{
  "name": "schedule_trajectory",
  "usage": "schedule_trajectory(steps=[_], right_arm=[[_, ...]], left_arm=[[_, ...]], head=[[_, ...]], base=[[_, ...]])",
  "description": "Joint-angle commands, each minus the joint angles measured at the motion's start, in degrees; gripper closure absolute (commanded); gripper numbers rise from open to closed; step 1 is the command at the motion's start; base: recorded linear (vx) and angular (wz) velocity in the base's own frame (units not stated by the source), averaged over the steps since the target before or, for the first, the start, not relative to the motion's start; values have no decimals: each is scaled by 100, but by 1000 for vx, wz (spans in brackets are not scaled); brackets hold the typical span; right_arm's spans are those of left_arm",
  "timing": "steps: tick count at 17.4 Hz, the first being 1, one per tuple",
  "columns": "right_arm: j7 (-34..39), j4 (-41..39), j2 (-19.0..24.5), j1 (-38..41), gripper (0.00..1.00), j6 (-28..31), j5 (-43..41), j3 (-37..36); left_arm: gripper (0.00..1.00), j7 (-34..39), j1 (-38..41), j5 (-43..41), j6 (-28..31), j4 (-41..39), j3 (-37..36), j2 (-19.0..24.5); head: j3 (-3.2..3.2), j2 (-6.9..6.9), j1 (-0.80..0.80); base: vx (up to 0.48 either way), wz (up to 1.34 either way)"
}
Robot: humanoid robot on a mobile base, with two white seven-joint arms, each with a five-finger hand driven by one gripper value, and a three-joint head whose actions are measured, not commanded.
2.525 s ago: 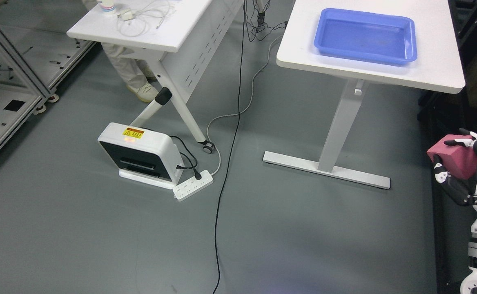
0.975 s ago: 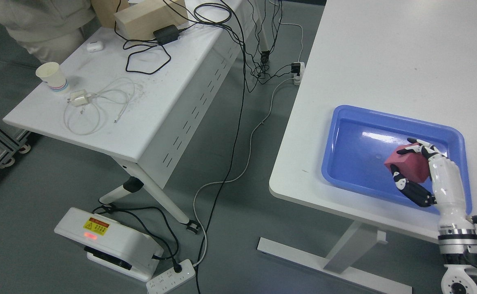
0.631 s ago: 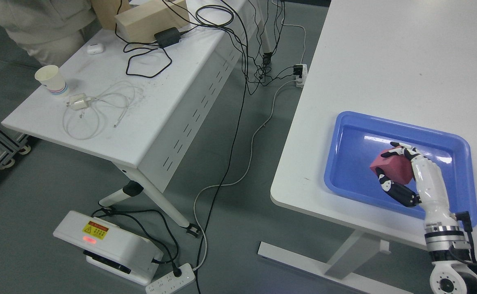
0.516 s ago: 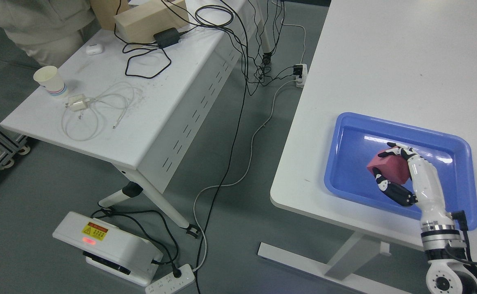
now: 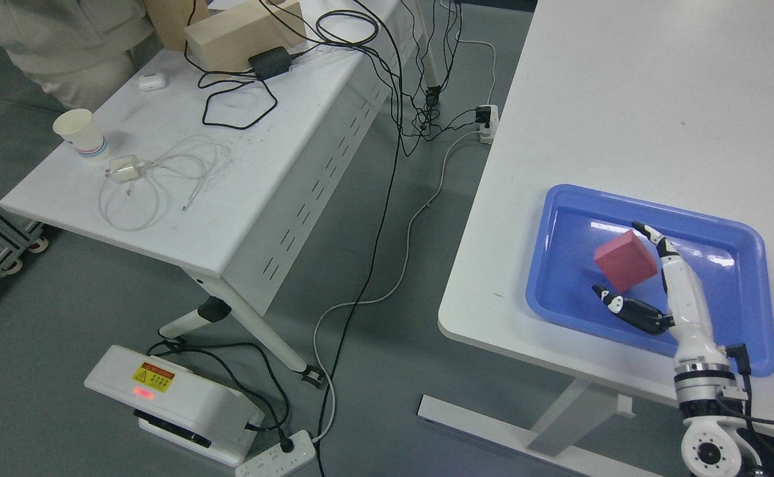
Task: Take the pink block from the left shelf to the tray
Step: 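Open the right hand to release the cube and withdraw it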
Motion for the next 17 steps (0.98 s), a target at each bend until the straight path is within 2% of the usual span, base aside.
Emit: schedule_trajectory(steps=[1,5,7,17], right_arm=[[-1,25,33,3,0,-275,-779,-158],[-1,34,68,-5,0,-5,-2325,-745],[-1,60,60,-23,0,303,-2441,-896],[-19,78,68,56,0,505,-2459,-1064]], left_arm=[[0,0,-132,-9,5,-100,0,100],[0,0,-132,-9,5,-100,0,100],[0,0,-141,-9,5,-100,0,100],[0,0,-132,-9,5,-100,0,100]], head=[[0,0,0],[0,0,0],[0,0,0],[0,0,0]], base=[[0,0],[0,0],[0,0],[-168,-90]])
